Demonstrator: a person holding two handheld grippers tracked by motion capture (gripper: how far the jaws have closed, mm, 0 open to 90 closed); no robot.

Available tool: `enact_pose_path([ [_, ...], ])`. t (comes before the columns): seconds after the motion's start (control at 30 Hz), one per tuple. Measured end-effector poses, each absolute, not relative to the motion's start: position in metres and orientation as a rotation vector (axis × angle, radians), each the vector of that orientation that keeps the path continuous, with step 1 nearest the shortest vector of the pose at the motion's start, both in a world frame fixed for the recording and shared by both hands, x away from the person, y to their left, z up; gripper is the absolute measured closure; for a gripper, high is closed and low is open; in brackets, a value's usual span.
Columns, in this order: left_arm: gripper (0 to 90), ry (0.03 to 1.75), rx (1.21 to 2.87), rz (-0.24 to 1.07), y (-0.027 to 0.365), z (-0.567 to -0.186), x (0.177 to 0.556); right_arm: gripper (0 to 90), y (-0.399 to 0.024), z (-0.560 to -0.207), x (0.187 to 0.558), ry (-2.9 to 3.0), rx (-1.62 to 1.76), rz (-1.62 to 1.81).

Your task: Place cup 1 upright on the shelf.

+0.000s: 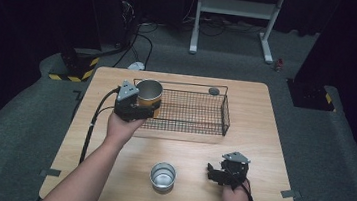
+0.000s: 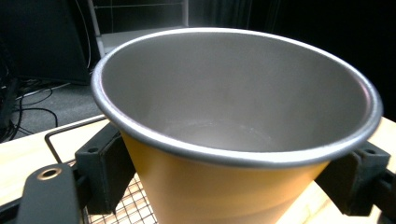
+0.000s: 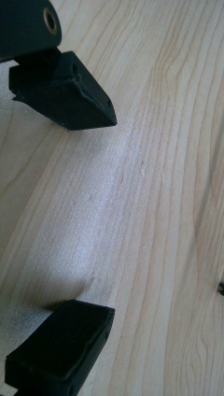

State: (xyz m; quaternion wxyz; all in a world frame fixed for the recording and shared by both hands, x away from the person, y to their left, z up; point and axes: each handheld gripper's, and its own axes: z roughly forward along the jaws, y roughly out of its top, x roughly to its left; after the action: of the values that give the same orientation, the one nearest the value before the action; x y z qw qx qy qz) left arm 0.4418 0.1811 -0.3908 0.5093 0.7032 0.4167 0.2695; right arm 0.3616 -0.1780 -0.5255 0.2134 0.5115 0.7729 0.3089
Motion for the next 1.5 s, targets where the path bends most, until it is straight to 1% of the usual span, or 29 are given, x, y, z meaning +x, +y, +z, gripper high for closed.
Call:
enact_pose_path([
  [0.1, 16.3, 1.019, 1.691, 0.631, 0.18, -0.394, 0.446, 8.6, -0.178, -0.526, 0.362, 2.144, 1.419, 0.859],
  [0.3, 16.4, 1.032, 1.674, 0.638, 0.18, -0.398, 0.455, 8.6, -0.178, -0.526, 0.361, 2.148, 1.414, 0.858],
  [0.5, 16.3, 1.052, 1.696, 0.639, 0.179, -0.405, 0.461, 8.5, -0.178, -0.526, 0.361, 2.147, 1.415, 0.858],
  [0.93, 16.3, 1.074, 1.713, 0.652, 0.177, -0.415, 0.469, 8.5, -0.178, -0.525, 0.362, 2.154, 1.412, 0.859],
  [1.27, 16.3, 1.104, 1.704, 0.632, 0.174, -0.423, 0.478, 8.4, -0.177, -0.526, 0.363, 2.156, 1.408, 0.862],
  [1.5, 16.2, 1.143, 1.741, 0.638, 0.171, -0.435, 0.487, 8.5, -0.177, -0.526, 0.363, 2.156, 1.411, 0.863],
])
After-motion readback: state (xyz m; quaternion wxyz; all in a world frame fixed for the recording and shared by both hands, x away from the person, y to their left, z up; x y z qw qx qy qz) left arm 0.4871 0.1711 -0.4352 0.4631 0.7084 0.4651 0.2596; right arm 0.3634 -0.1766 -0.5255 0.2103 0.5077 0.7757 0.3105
